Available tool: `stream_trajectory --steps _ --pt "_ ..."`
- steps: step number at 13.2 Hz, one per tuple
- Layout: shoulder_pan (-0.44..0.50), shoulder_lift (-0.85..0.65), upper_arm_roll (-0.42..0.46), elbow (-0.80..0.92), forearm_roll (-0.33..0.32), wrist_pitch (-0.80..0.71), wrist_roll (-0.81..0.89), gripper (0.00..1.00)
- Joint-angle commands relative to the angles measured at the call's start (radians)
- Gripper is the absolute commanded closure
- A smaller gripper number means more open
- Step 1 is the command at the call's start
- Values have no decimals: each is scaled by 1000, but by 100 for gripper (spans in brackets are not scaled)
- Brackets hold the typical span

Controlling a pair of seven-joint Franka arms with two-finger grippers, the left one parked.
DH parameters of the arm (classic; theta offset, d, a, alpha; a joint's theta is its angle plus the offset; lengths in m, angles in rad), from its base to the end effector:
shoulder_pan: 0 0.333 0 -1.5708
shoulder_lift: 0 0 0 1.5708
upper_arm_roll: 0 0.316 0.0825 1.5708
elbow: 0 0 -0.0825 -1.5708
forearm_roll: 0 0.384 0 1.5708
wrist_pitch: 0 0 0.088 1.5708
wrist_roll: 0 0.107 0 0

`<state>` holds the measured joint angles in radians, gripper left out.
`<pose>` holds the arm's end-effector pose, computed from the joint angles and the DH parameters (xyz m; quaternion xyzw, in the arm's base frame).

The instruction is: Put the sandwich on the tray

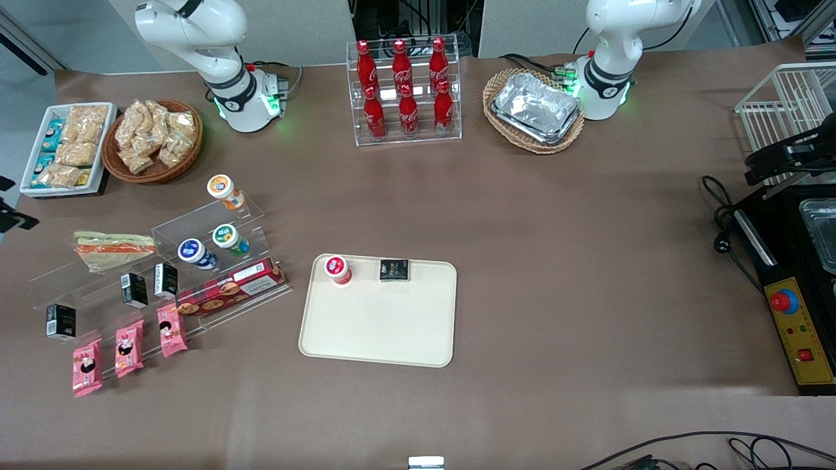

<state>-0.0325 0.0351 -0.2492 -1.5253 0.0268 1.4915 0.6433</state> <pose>0.5364 -0.1494 0.6202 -0.8946 0.4454 0.0350 0.0028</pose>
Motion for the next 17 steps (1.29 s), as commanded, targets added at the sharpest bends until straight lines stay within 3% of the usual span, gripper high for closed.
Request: stream_trajectory --steps 1,7,17 --pt "13 -4 -56 -53 19 39 24 0" --pt "14 -7 -143 -247 41 275 29 0" --pt "28 -4 -153 -522 45 634 107 0"
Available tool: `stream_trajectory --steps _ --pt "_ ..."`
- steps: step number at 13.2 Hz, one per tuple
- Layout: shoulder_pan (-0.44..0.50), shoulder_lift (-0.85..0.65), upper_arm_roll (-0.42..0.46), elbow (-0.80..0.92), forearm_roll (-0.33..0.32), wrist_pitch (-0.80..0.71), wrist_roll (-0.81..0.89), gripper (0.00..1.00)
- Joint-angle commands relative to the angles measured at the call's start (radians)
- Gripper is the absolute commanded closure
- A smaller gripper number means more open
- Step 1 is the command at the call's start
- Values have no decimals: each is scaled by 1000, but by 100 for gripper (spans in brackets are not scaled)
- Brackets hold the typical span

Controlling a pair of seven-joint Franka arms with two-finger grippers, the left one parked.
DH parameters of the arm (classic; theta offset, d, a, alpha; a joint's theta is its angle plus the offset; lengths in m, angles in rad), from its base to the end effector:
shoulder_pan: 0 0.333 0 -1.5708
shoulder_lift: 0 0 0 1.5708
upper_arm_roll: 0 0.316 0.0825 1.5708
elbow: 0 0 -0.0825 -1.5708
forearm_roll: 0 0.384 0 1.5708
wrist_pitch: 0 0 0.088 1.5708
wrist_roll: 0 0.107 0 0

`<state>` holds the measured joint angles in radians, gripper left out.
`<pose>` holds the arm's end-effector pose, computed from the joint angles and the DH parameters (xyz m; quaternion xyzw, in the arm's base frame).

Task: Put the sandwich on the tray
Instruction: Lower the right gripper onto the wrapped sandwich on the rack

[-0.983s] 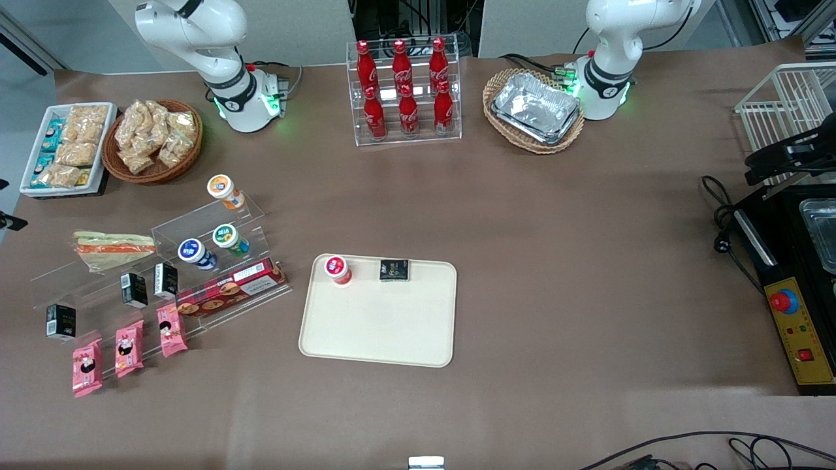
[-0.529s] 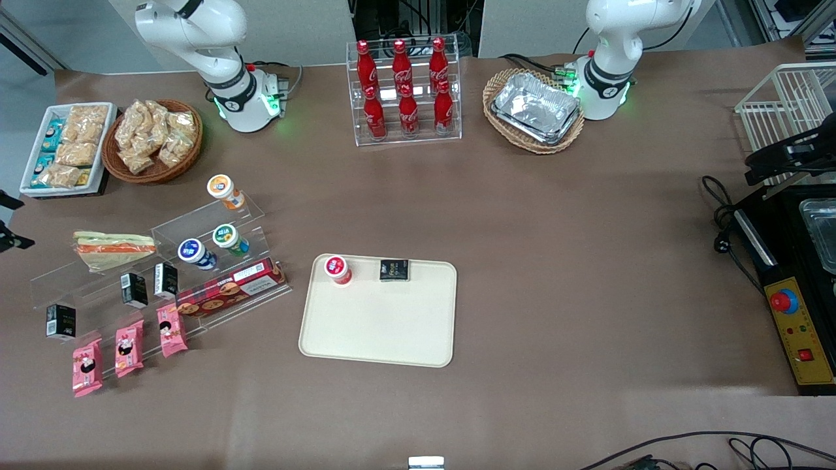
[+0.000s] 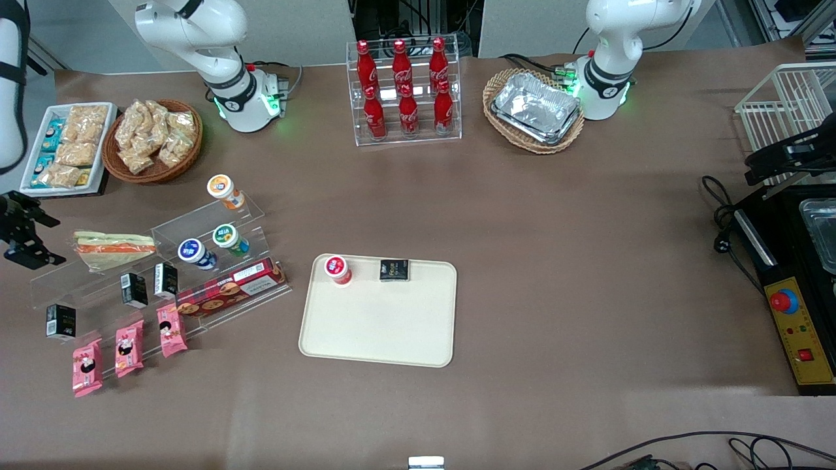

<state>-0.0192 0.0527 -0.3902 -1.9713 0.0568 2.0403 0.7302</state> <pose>0.5249 -0.2215 0.4470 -0.8352 0.5496 -0.0076 0.0169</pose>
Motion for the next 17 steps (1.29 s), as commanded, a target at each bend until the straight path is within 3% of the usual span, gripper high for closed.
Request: stream_trajectory --steps 1,3,5,9,10,11,13,14,17 --pt "15 -20 -12 -102 15 121 20 0" --pt "15 -19 -12 -142 23 170 20 0" --pt "15 -14 -12 -184 76 204 20 0" --pt "24 -2 -13 -230 81 279 18 0" --pt "24 1 -13 -230 81 282 18 5" --pt "24 3 -13 -228 81 284 18 35" --pt "24 4 -13 -227 78 275 0 85" --pt "24 4 -13 -225 74 270 -27 100" --pt "24 3 -15 -207 72 268 -54 100"
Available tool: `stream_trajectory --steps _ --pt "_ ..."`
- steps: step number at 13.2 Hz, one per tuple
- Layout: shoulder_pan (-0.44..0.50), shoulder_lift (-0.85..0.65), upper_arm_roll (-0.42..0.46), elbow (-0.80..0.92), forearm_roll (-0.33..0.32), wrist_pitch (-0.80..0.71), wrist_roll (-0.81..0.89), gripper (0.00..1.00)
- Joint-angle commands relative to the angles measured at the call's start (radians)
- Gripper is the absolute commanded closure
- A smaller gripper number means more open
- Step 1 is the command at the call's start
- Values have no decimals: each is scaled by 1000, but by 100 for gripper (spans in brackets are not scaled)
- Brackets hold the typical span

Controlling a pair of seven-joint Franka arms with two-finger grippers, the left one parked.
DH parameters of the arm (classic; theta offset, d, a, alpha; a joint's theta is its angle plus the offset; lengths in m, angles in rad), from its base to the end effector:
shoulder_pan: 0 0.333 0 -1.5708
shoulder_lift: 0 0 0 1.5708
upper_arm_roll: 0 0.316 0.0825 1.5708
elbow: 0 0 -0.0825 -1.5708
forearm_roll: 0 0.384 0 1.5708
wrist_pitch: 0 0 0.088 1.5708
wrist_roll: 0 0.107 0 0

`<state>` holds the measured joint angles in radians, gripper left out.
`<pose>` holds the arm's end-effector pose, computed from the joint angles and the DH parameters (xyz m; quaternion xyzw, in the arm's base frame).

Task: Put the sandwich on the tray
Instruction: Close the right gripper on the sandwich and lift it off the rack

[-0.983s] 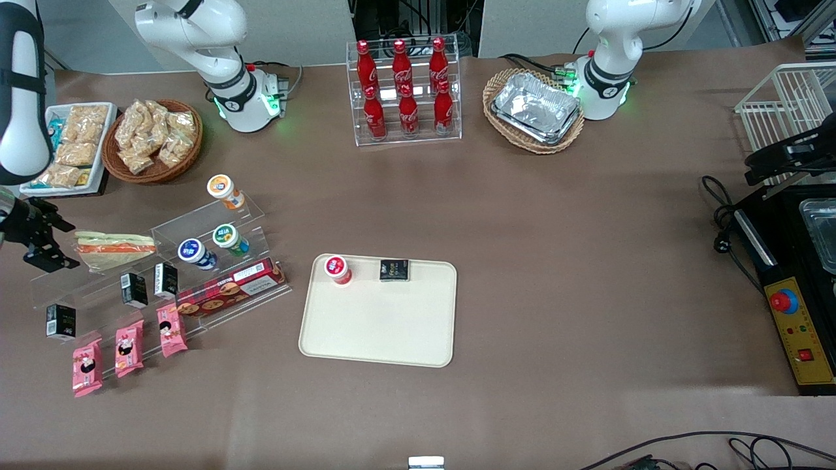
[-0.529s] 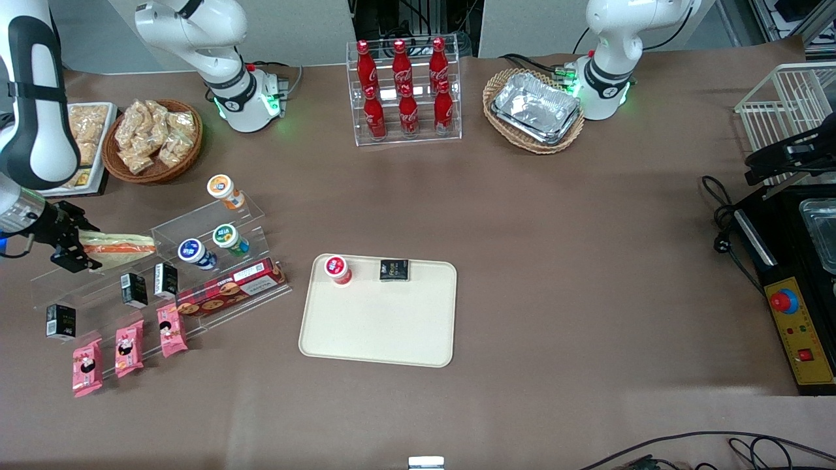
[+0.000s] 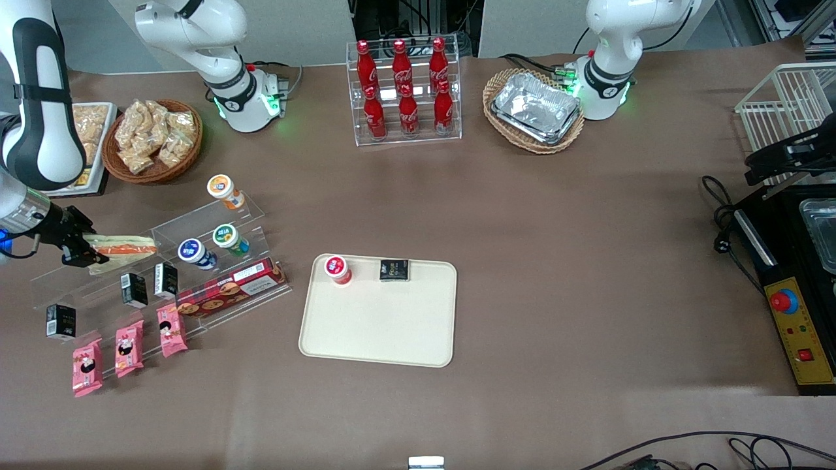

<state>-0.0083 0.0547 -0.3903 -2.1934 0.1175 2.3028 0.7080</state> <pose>0.5029 -0.2081 0.3679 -0.8297 0.5564 -0.0241 0.0386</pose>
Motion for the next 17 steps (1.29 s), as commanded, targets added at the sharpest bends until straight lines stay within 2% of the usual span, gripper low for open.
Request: stream_trajectory --steps 1,5,7,11,13,17 --pt "14 -3 -15 35 8 -3 -32 100" --pt "51 2 -7 271 11 -291 -7 100" --pt "94 10 -7 360 13 -373 54 100" --pt "223 13 -4 406 17 -402 157 100" --pt "324 42 -2 434 19 -393 311 100" --pt "523 216 -2 576 17 -384 632 99"
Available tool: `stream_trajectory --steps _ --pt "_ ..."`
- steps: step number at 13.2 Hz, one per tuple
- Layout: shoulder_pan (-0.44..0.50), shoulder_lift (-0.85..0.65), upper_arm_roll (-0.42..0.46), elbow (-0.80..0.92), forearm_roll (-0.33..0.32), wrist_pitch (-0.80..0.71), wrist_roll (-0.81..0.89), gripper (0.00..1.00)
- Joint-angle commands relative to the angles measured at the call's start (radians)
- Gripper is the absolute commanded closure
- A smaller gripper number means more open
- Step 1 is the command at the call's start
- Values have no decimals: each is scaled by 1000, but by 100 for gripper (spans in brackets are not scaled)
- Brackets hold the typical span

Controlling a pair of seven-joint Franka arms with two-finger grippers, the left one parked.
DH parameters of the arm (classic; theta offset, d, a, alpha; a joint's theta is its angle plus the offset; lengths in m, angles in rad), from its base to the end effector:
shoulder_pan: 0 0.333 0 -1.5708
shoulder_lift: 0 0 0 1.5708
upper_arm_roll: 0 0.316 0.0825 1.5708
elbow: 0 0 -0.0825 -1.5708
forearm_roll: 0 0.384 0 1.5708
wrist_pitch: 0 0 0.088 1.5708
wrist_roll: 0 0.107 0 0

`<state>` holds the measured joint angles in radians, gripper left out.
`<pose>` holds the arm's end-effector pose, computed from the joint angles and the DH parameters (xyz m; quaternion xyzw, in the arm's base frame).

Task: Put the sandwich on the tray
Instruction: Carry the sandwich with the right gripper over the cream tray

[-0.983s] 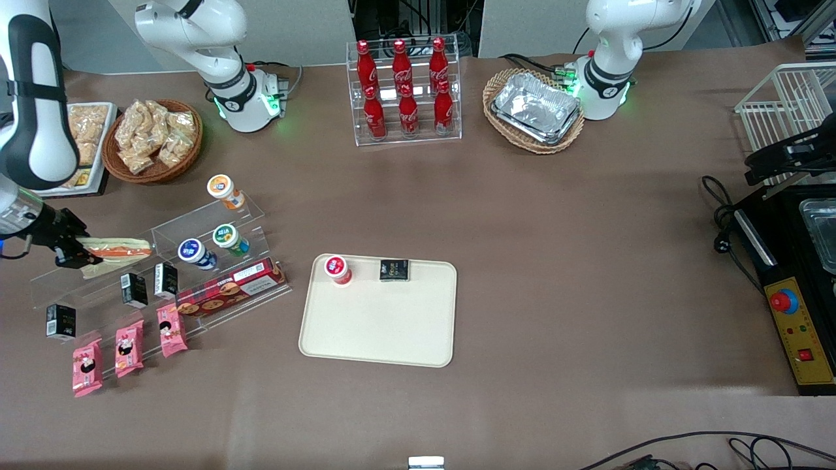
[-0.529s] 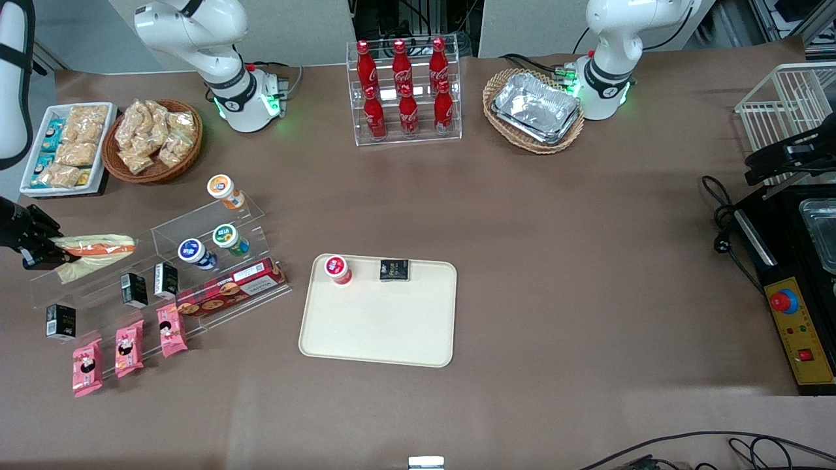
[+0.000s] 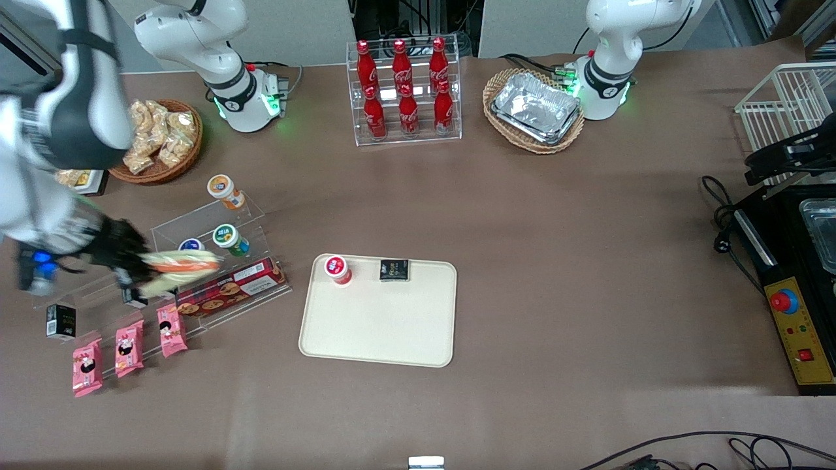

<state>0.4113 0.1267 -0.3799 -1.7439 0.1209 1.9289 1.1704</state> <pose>0.6048 0.0371 0.5051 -0.8319 0.5529 -0.0088 0.0472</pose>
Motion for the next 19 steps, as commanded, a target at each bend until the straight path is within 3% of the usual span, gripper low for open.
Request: stream_trajectory --steps 1,7,11,16,19 --pt "136 201 -13 180 16 -8 248 99" --pt "290 468 -10 265 17 217 567 99" --pt "299 548 78 265 14 356 716 99" --pt "328 660 99 271 8 540 827 99" --pt "333 697 99 277 8 568 833 95"
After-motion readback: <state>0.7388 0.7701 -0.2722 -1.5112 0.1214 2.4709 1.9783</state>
